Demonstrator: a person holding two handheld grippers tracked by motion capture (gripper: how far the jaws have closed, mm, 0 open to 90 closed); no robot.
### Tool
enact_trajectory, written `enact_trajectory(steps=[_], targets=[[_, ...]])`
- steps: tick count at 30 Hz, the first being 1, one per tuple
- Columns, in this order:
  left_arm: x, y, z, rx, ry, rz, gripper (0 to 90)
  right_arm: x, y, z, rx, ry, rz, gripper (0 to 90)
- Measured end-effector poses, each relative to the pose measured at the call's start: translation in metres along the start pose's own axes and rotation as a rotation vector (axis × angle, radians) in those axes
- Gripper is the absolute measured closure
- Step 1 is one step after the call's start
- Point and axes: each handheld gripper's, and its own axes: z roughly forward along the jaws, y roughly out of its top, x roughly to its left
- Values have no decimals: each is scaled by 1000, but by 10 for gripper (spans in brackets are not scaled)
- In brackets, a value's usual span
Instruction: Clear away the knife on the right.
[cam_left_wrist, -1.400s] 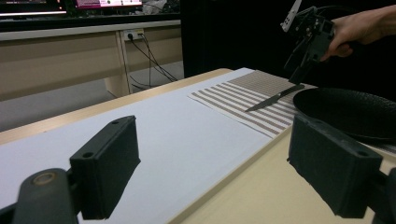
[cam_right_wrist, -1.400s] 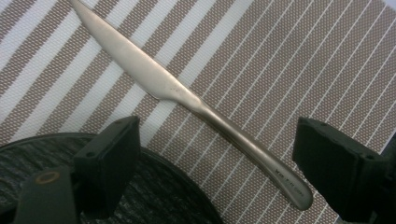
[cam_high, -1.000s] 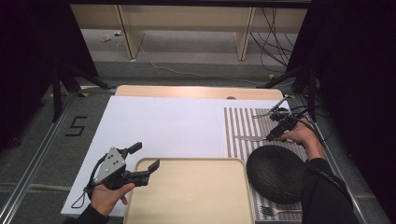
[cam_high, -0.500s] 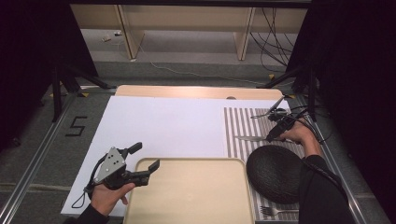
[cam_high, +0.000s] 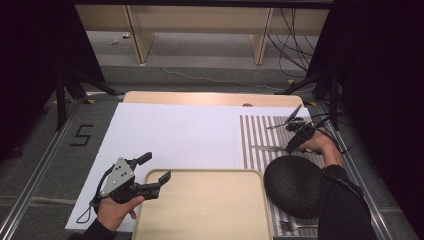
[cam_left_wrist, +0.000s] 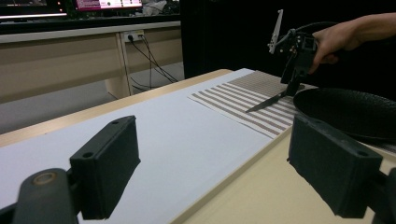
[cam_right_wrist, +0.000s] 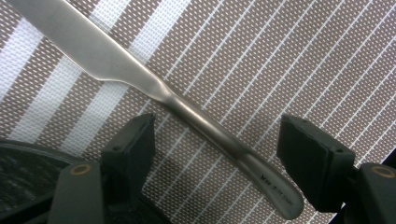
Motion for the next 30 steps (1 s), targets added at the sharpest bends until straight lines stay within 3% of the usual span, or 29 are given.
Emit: enact_trajectory(steps=[21,30], targets=[[-1,0,0,0,-5,4,159,3,4,4,27,21,-22,423],[0,0,0,2,-3,1,159,2,4,4,38,54,7,503]])
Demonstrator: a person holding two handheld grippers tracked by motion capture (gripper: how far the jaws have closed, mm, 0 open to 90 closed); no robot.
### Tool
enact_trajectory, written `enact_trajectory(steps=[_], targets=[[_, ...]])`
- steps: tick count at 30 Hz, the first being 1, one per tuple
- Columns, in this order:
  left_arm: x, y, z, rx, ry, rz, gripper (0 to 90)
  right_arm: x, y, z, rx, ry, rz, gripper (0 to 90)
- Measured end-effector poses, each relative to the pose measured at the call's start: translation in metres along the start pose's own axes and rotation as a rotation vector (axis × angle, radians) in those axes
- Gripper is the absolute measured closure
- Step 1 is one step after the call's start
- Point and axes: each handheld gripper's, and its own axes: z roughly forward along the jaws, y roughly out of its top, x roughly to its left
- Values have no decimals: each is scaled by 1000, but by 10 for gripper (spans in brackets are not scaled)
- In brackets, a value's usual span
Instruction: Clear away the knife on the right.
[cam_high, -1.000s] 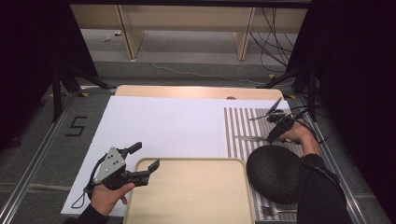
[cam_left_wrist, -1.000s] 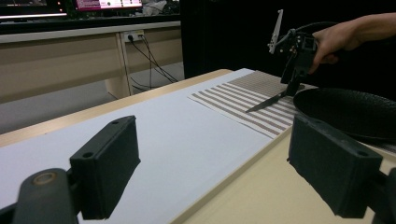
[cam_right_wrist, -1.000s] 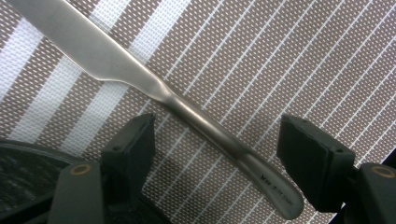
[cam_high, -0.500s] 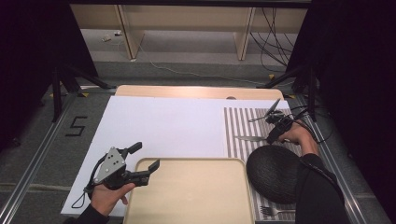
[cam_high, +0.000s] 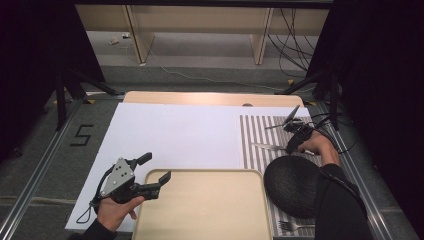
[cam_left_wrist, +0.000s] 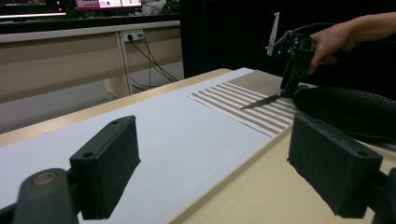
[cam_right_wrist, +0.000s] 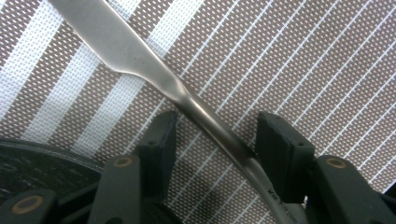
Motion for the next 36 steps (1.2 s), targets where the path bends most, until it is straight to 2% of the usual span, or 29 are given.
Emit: enact_trajectory(steps=[4,8,11,12,21,28,36], targets=[[0,0,0,2,-1,4,159,-1,-1,0,-8,20,6,548],[0,0,0,1,1,2,159,0,0,0,-8,17,-13,579],[0,0,0,1,1,3,159,2,0,-1,3,34,-7,626],[0,0,0,2,1,3,159,1,0,0,-4,36,-23,639],[0,0,0,4,-1,7,159,4,0,-1,1,48,-33,727],[0,0,0,5,-2,8,159,7,1,-2,12,44,-74,795],[0,-1,1,6,-1,9,159,7,0,-1,-6,40,-111,801]])
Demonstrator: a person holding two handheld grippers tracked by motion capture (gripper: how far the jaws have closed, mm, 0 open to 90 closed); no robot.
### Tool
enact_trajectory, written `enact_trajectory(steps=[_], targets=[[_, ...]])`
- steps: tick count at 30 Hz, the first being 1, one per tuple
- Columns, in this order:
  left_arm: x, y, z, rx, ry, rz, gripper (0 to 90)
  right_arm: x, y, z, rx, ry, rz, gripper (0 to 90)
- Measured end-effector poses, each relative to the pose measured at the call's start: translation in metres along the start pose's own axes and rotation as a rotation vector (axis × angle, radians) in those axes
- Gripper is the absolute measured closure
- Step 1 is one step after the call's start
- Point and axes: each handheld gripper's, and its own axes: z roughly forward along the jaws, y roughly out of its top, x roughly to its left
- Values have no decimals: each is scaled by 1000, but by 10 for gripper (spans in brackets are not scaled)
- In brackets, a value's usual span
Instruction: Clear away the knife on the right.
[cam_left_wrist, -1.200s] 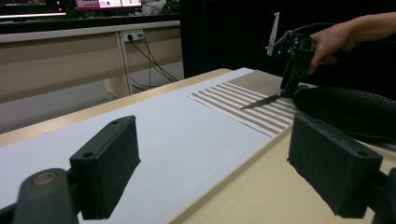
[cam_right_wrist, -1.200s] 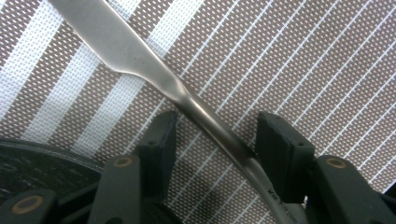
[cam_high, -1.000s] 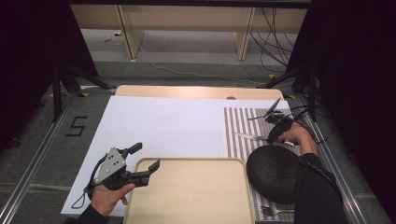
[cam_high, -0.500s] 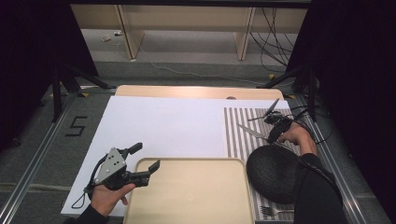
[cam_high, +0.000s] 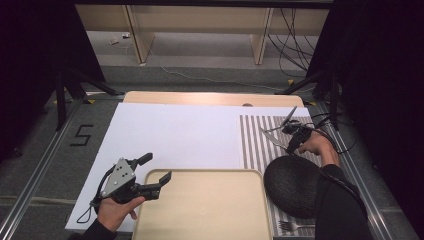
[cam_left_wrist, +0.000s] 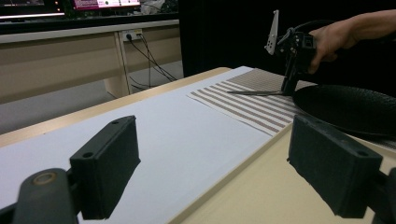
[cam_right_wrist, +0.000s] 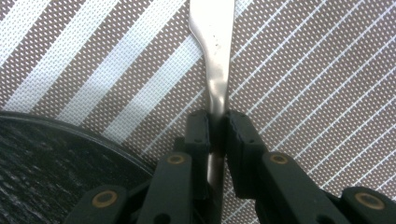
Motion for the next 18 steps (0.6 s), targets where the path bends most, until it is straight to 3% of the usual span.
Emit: enact_trajectory(steps=[13,18], targets=[[0,0,1,2,2,0,160,-5,-1,-13,-15,-120,-66,805],[0,0,1,3,3,0,160,-8,-1,-23,-32,-130,-61,805]])
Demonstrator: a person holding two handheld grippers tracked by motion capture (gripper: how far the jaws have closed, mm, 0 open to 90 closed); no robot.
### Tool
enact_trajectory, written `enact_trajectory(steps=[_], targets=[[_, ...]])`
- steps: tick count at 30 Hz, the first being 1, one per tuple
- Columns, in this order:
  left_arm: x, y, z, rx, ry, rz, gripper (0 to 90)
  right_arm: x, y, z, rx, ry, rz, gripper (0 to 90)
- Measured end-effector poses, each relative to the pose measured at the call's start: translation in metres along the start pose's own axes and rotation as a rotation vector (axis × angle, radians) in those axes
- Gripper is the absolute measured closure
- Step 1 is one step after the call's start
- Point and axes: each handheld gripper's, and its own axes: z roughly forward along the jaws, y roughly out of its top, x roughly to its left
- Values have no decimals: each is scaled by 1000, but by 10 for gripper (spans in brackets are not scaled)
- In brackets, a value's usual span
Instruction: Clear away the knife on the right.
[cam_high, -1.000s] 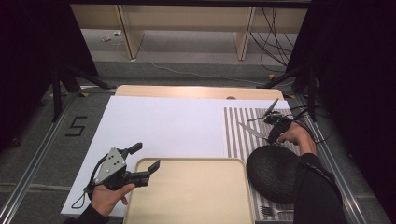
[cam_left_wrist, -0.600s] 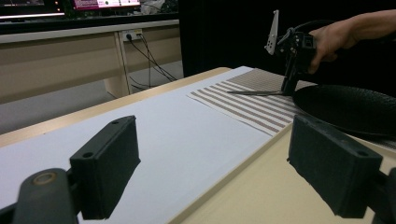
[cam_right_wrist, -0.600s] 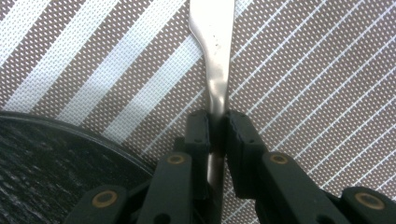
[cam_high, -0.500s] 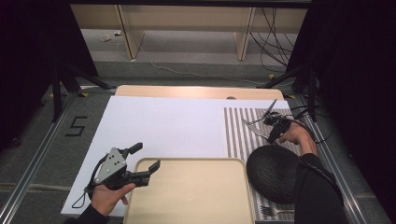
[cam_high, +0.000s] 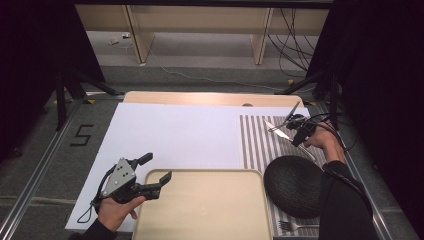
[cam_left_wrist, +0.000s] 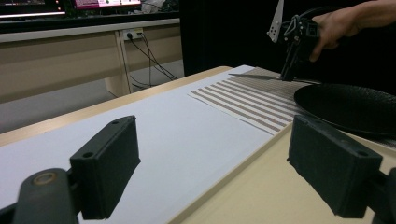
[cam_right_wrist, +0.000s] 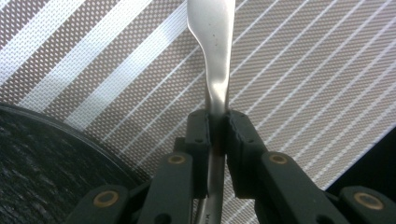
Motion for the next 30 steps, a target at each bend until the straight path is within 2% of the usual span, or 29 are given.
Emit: enact_trajectory(steps=[7,10,13,18,20,23,26,30], targets=[[0,0,0,-1,4,-1,160,4,1,-15,-52,56,8,805],[0,0,0,-1,4,2,160,9,2,-22,-92,90,19,806],[1,0,0,-2,6,-2,160,16,5,-30,-134,95,13,805],[0,0,-1,-2,7,0,161,33,10,-44,-203,124,32,806],[1,0,-1,-3,9,-2,161,41,12,-49,-246,151,28,806],[1,0,-1,-1,12,-2,161,56,14,-55,-291,168,10,806],[1,0,-1,-1,11,0,161,69,16,-57,-336,223,2,806],[1,0,-1,-3,12,-2,161,86,20,-61,-369,246,-19,806]])
